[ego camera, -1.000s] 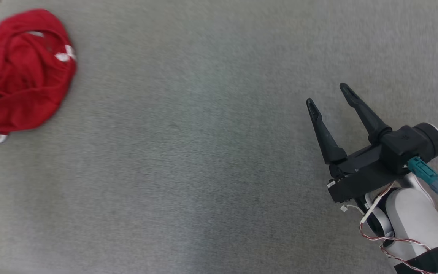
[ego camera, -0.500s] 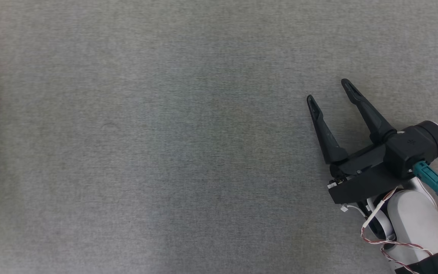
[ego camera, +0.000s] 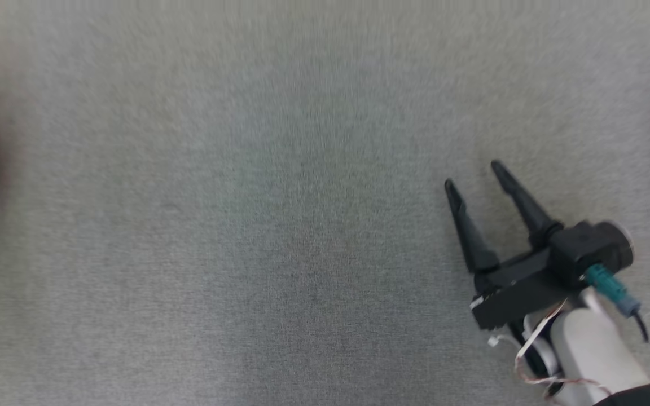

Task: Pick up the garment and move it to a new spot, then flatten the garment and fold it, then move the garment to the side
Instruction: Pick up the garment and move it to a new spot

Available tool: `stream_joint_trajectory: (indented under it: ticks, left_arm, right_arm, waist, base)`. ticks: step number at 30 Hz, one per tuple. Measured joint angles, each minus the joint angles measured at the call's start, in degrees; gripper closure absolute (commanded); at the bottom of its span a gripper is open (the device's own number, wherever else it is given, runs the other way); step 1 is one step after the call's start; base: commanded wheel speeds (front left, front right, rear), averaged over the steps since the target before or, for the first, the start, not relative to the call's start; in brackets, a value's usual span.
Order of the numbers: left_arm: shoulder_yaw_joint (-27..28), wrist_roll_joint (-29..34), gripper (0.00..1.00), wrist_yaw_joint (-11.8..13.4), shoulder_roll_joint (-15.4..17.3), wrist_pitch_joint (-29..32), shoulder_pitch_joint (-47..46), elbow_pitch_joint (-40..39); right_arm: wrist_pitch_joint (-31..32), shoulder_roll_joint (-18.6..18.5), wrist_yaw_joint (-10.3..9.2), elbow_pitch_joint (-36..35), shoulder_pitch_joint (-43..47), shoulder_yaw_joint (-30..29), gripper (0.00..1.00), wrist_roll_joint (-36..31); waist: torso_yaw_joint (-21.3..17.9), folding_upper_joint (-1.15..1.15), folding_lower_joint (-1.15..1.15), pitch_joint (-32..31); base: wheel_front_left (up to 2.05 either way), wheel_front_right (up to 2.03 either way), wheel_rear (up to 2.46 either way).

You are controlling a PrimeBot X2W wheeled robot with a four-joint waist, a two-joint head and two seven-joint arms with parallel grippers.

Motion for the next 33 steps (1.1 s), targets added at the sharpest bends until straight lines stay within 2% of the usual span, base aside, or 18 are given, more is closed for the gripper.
stream_joint_trajectory:
  ticks: [5, 8, 12, 15, 20, 24, 25, 27, 33]
  left_arm:
    - [-2.3, 0.2, 1.0, -1.8, 0.5, 1.6, -0.6, -6.4]
    - [-4.3, 0.2, 1.0, -2.4, -0.3, 3.5, -1.7, -10.7]
    - [-7.4, -0.4, 1.0, -2.8, -3.5, 6.8, -2.5, -16.2]
    - [-8.8, -0.4, 1.0, -2.8, -4.6, 7.8, -2.6, -18.4]
    - [-12.4, -2.5, 1.0, -2.3, -10.0, 9.4, -3.7, -23.7]
    - [-14.5, -3.8, 1.0, -2.5, -14.0, 9.5, -3.8, -25.4]
    - [-14.5, -3.8, 1.0, -2.5, -14.0, 9.5, -3.8, -25.4]
    - [-16.4, -4.8, 1.0, -2.9, -16.4, 9.1, -2.6, -25.5]
    - [-19.4, -5.2, 1.0, -3.3, -18.3, 4.9, 4.0, -22.0]
  right_arm:
    - [-1.4, 1.9, 0.0, 3.4, 1.9, 1.0, 0.0, 1.0]
    - [-2.1, 2.8, -0.01, 5.0, 2.9, 1.6, 0.0, 1.5]
    - [-2.5, 3.4, -0.01, 6.9, 4.1, 2.4, 0.0, 2.0]
    - [-2.7, 3.7, 0.0, 7.4, 4.8, 2.6, 0.0, 2.4]
    - [-2.7, 3.9, 0.0, 8.3, 6.4, 3.2, 0.0, 2.9]
    - [-2.8, 4.4, -0.01, 8.5, 6.6, 3.5, 0.0, 3.1]
    - [-2.8, 4.4, -0.01, 8.5, 6.6, 3.5, 0.0, 3.1]
    - [-3.0, 5.0, -0.01, 8.7, 6.6, 3.5, 0.0, 3.3]
    - [-3.3, 5.4, 0.0, 8.9, 5.8, 3.8, 0.0, 3.4]
  waist:
    - [-0.3, 0.0, 0.0, -5.8]
    - [-0.8, 0.0, -0.01, -9.5]
    - [-1.7, 0.0, -0.01, -14.4]
    - [-2.4, 0.0, -0.02, -16.7]
    - [-5.7, -0.01, -0.02, -22.2]
    - [-8.8, 0.0, -0.02, -23.9]
    - [-8.8, 0.0, -0.02, -23.9]
    - [-11.4, 0.0, -0.02, -24.5]
    - [-15.8, 0.0, -0.01, -24.5]
  base:
    - [0.0, 0.0, 0.0]
    - [0.0, 0.0, 0.0]
    - [0.0, 0.0, 0.0]
    - [0.0, 0.0, 0.0]
    - [0.0, 0.0, 0.0]
    - [0.0, 0.0, 0.0]
    - [0.0, 0.0, 0.0]
    - [0.0, 0.0, 0.0]
    - [0.0, 0.0, 0.0]
